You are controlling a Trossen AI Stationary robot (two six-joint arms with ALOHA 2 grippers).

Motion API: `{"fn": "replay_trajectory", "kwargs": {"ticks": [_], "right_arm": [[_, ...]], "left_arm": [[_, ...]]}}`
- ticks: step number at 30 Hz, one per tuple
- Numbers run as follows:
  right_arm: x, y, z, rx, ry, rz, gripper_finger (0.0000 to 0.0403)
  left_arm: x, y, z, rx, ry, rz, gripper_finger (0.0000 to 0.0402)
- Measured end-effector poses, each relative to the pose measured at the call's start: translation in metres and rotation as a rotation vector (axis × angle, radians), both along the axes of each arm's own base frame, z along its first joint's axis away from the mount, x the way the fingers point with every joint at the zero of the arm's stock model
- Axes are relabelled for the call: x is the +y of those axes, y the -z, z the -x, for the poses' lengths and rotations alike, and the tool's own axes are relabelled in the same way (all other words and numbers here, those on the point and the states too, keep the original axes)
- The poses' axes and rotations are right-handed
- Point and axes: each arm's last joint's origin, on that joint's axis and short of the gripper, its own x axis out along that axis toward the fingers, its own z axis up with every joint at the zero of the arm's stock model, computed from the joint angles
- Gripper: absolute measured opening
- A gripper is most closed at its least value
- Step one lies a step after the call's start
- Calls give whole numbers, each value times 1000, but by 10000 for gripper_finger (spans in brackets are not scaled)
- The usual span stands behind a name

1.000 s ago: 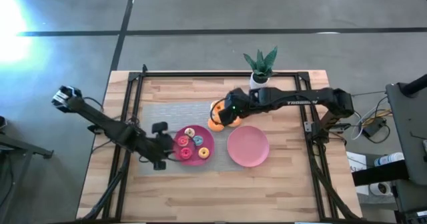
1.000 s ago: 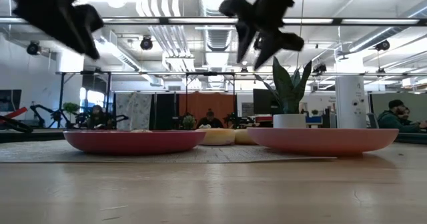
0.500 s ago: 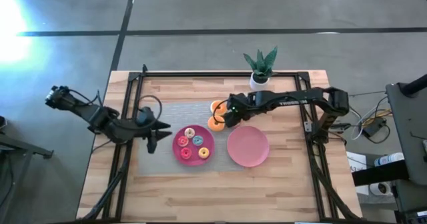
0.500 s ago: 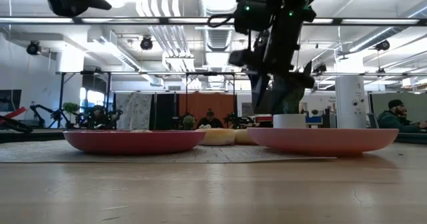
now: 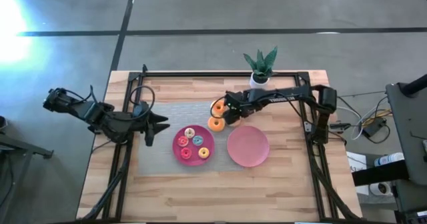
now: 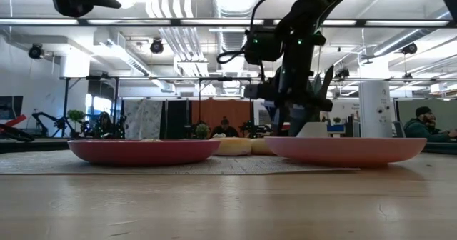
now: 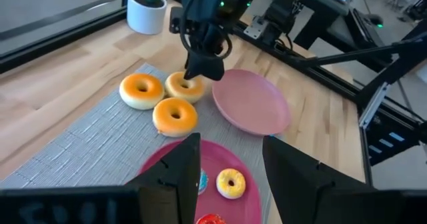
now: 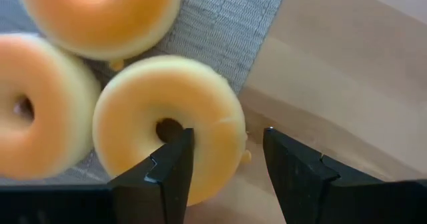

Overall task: Pick & Place donuts
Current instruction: Put the large pink donut on the pink plate

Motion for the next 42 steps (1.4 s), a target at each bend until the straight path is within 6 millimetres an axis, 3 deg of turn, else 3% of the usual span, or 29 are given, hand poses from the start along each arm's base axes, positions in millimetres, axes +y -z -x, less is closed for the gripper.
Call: {"fn": "replay_trajectory", "kwargs": {"ticks": [9, 19, 23, 29, 33, 37, 42], "right_arm": [[-12, 2, -3, -97, 22, -58, 171], [-7, 20, 10, -64, 21, -129, 165], [-5, 25, 11, -93, -1, -155, 130], [-7, 23, 6, -136, -39, -107, 27], [-10, 12, 0, -137, -50, -7, 16], [-11, -20, -3, -147, -46, 144, 14], [15, -63, 4, -10, -129, 387, 13]], "left_arm": [[5, 1, -1, 9, -35, -30, 135], [6, 2, 0, 16, -39, -39, 135], [6, 2, 0, 17, -42, -49, 135], [8, -1, 0, 11, -54, -47, 135], [8, -2, 0, 7, -55, -45, 135], [8, -2, 0, 5, -58, -39, 135], [8, -2, 0, 7, -55, -45, 135]]}}
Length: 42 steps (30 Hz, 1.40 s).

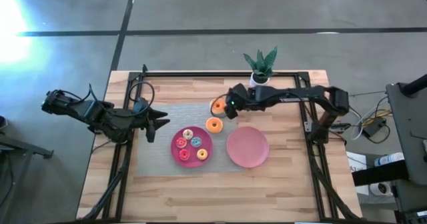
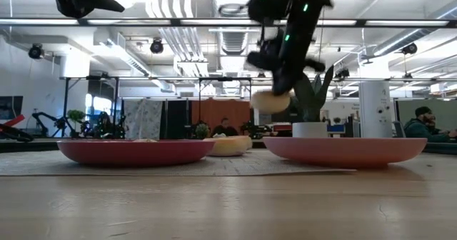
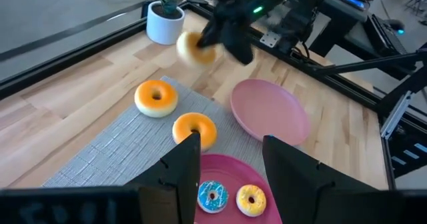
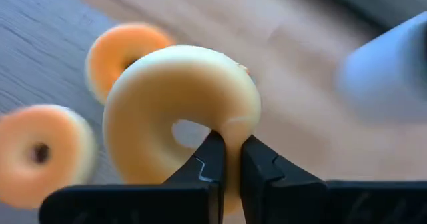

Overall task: Pick & Place donuts
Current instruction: Put the large pink donut on the pink plate

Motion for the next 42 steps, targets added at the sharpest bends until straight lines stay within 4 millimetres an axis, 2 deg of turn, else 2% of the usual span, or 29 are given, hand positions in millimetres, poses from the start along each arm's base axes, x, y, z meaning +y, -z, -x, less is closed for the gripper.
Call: {"fn": "replay_trajectory", "kwargs": {"ticks": [4, 12, 16, 20, 24, 30, 35, 38, 42], "right_arm": [[43, -21, 11, 142, -94, 198, 13], [149, -27, 30, 208, -362, 616, 13], [180, -32, 31, 207, -450, 781, 13], [187, -51, 25, 181, -440, 885, 26], [187, -82, 19, 130, -347, 1015, 40], [178, -124, 12, 44, -230, 1042, 24], [172, -142, 7, 155, -230, 1118, 15], [171, -148, 6, 202, -253, 1131, 14], [171, -149, 6, 225, -265, 1138, 14]], "left_arm": [[0, 2, 0, 7, 1, -5, 135], [1, 3, -3, -23, -49, 81, 135], [9, -2, -11, -101, -76, 197, 135], [21, -14, -25, -227, 4, 323, 135], [37, -24, -42, -353, 105, 407, 135], [64, -32, -71, -507, 238, 586, 135], [82, -35, -97, -616, 394, 781, 135], [92, -29, -111, -594, 411, 940, 135], [105, -20, -129, -582, 420, 1048, 135]]}}
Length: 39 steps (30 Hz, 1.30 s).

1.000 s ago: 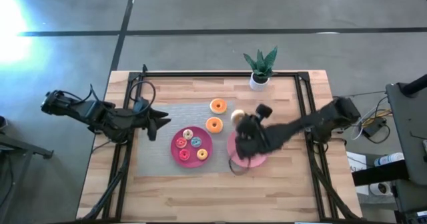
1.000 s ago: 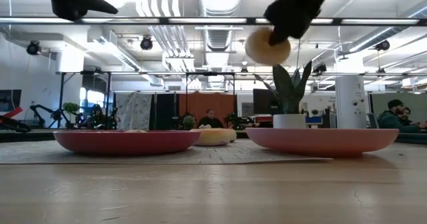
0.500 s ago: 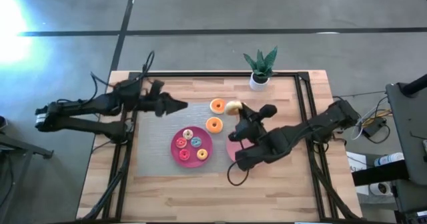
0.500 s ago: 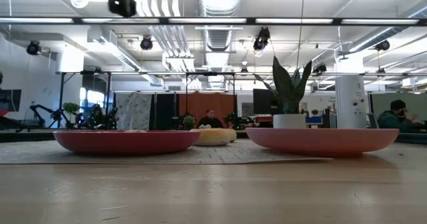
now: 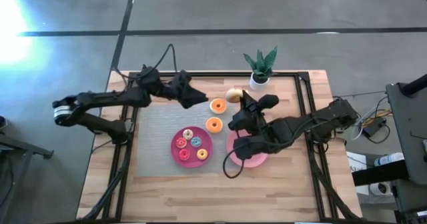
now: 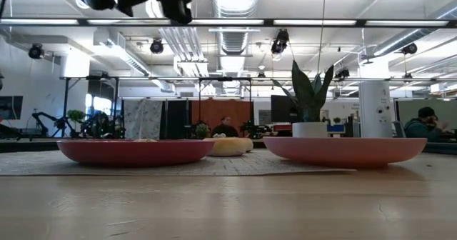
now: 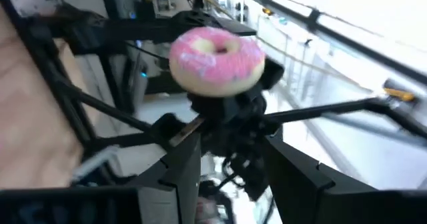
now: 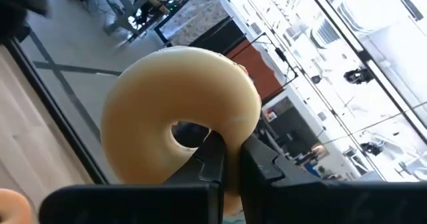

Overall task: Pick & Place donuts
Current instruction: Put the large pink donut on the pink plate

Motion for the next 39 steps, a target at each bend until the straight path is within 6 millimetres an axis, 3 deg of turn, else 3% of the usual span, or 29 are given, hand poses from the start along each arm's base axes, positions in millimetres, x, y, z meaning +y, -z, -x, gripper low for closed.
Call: {"fn": "replay_trajectory", "kwargs": {"ticks": [3, 6, 13, 23, 28, 33, 39], "right_arm": [[0, 0, 0, -7, -1, -3, 14], [1, -1, -1, -42, -1, -16, 13], [1, 0, -2, 59, 0, 22, 13], [-8, -1, -5, 136, 26, 49, 13], [-11, -2, -7, 119, 36, 42, 13], [-15, -2, -8, -140, 39, -64, 13], [-47, 7, -13, -467, 7, -560, 13]], "left_arm": [[9, 1, -13, -44, 27, 52, 135], [17, 0, -24, -89, 0, -29, 135], [28, 4, -47, -25, 95, 12, 135], [44, 18, -62, 47, 231, 95, 135], [63, 25, -70, 77, 221, 112, 135], [71, 1, -62, -90, 132, -166, 135], [57, -30, -36, -285, 40, -547, 135]]}}
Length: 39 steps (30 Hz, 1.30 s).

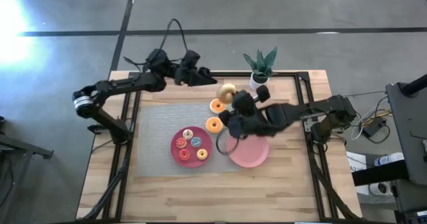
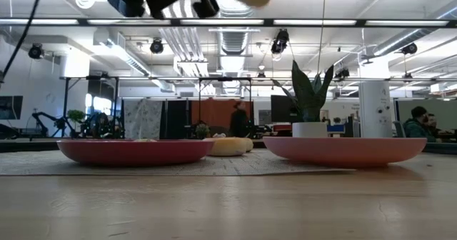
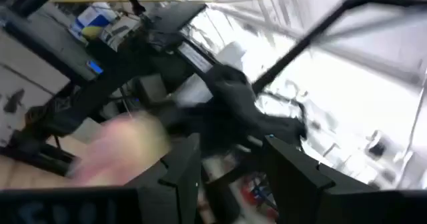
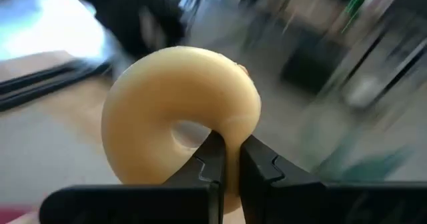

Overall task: Pick & Place donuts
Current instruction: Put the large pink donut on the pink plate

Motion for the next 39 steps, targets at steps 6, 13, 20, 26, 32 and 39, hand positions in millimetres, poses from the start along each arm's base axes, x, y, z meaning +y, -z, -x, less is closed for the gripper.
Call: {"fn": "replay_trajectory", "kwargs": {"ticks": [6, 13, 20, 26, 32, 39], "right_arm": [[-34, 41, 4, 84, 23, -652, 13], [-47, 77, 16, 326, -112, -1328, 13], [-59, 128, 25, 402, -138, -1752, 13], [-72, 157, 28, 303, -259, -2018, 13], [-93, 159, 20, 144, -316, -2064, 13], [-99, 146, 3, 16, -515, -2125, 13]], "left_arm": [[-13, 0, 26, 126, -42, -139, 135], [-28, 24, 61, 505, -305, -310, 135], [-49, 49, 71, 652, -390, -482, 135], [-98, 65, 57, 611, -386, -958, 135], [-147, 63, 34, 398, -447, -1361, 135], [-167, 69, 8, 256, -439, -1760, 135]]}}
